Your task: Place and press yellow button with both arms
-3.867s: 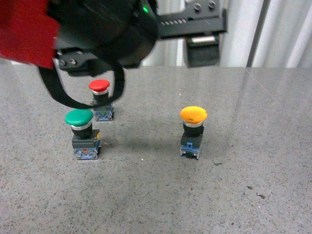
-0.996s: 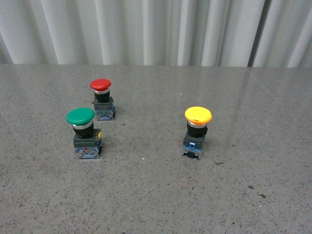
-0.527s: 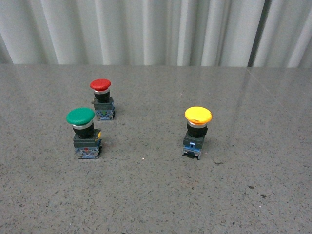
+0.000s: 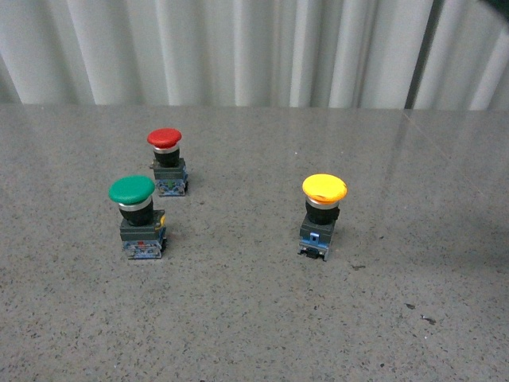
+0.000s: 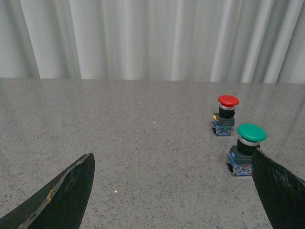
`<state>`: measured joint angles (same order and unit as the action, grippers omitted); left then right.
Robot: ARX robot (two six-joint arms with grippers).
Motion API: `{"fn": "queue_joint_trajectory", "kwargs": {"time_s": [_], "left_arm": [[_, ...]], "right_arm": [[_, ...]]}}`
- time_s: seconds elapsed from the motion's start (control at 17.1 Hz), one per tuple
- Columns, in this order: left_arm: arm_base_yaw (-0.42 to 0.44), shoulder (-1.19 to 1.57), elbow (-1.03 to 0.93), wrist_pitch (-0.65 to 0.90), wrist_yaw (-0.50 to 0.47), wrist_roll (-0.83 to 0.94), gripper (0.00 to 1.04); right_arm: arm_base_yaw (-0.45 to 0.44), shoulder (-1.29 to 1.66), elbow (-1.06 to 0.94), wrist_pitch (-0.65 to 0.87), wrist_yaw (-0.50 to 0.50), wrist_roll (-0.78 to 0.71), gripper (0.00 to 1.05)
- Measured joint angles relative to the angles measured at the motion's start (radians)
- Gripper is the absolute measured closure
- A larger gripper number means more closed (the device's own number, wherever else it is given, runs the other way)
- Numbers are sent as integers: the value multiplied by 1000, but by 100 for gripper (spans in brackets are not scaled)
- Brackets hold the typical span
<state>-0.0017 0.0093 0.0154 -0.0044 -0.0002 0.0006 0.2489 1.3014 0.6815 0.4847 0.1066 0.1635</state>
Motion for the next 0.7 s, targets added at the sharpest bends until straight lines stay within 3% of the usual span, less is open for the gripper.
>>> {"fn": "queue_joint_trajectory", "kwargs": {"time_s": [0.12,0.18,0.41,0.59,0.7], "left_arm": [[0,0,0,0,0,0,7],[0,0,0,0,0,0,7],[0,0,0,0,0,0,7],[0,0,0,0,0,0,7],[0,0,0,0,0,0,7]], "right_arm": [[74,145,114,-24,8,-9,6],[116,186,143,-39,13,-13,11],[229,234,138,-54,20,-23,55],[261,264,104,-55,18,-21,89],[262,276,94,-52,20,-8,103]]}}
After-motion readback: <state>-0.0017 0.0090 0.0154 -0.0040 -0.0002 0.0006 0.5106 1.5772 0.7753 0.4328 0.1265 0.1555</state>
